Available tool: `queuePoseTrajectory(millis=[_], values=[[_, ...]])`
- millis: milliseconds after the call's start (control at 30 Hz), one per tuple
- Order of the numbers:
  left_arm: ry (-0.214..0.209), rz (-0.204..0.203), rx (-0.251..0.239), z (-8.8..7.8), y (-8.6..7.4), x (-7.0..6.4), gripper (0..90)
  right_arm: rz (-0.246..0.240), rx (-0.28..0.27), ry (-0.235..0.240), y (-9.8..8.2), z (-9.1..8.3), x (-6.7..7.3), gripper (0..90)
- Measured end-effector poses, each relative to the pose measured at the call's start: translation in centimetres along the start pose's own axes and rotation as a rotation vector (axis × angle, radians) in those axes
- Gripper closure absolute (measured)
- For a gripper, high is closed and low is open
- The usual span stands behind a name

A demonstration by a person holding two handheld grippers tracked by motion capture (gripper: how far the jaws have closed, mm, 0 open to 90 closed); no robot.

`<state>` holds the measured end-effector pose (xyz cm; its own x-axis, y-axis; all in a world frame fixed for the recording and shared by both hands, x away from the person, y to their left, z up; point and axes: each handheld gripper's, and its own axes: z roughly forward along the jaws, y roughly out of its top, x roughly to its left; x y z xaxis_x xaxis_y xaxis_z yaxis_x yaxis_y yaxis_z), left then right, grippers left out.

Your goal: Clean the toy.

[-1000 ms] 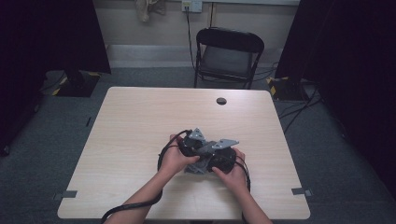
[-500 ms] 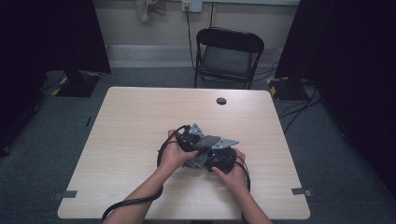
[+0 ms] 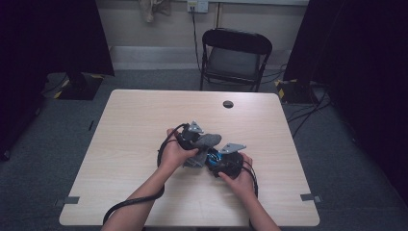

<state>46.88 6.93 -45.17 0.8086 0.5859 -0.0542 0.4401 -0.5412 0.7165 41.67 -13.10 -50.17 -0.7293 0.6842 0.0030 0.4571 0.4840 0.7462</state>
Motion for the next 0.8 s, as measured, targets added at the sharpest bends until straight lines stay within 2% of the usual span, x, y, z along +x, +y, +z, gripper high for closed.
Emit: queuePoseTrajectory(millis=[533,800], values=[[0.043,-0.069,0.0,-0.4,-1.1,2.7,66.8,0.001,0.0,0.0,0.0,0.0,0.0,24.1],[0.055,-0.102,0.002,-0.4,-1.3,3.5,66.7,0.001,0.0,0.0,0.0,0.0,0.0,24.1]])
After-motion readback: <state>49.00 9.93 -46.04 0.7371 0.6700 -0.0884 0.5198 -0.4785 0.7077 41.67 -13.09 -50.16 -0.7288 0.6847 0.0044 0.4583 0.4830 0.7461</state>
